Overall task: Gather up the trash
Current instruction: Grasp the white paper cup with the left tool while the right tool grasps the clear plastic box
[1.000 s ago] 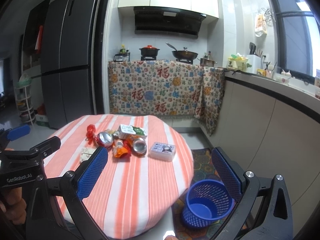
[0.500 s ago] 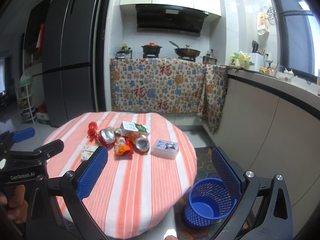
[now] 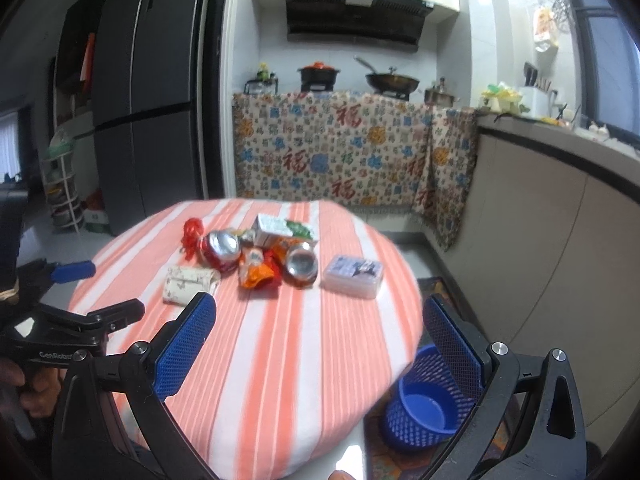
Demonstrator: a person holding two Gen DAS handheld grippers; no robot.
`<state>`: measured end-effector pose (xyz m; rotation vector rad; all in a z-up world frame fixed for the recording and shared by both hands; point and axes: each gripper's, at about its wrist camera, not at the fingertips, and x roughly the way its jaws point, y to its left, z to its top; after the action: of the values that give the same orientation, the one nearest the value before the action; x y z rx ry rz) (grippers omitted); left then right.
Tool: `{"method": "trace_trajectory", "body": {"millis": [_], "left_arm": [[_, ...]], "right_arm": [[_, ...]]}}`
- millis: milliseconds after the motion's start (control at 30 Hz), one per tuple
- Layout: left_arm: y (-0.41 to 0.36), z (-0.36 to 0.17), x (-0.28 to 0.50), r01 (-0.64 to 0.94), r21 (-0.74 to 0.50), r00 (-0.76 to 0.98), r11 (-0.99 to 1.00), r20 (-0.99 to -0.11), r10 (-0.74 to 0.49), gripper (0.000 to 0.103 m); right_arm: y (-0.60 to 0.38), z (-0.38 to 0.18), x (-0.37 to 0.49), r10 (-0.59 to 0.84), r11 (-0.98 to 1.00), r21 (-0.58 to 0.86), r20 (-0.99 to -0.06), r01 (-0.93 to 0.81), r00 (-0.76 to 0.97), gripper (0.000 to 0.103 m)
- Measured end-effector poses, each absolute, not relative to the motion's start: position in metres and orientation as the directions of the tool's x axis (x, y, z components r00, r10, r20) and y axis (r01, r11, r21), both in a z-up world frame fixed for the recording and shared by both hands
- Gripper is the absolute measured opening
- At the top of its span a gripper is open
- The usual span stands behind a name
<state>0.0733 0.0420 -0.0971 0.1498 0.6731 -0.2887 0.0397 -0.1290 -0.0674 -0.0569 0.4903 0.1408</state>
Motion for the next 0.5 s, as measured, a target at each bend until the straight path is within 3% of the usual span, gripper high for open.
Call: {"method": "trace_trajectory", "body": {"millis": [267, 500], "left_arm": [[0.056, -0.127, 0.13, 0.479, 0.144, 0.661, 0.866, -0.708, -0.248, 0.103], [0.07, -0.136, 0.184, 0.587, 0.135, 0.586, 0.798, -0.751, -0.304, 0.103]], "right_arm": [[-0.115, -0.137, 0.073, 0.162, 0.976, -0.015, -0.61, -0.216, 0.776, 0.103], [-0.117, -0.165, 0.085, 0.168, 0.976, 0.01, -0.667, -0.217, 0.726, 0.103]]}}
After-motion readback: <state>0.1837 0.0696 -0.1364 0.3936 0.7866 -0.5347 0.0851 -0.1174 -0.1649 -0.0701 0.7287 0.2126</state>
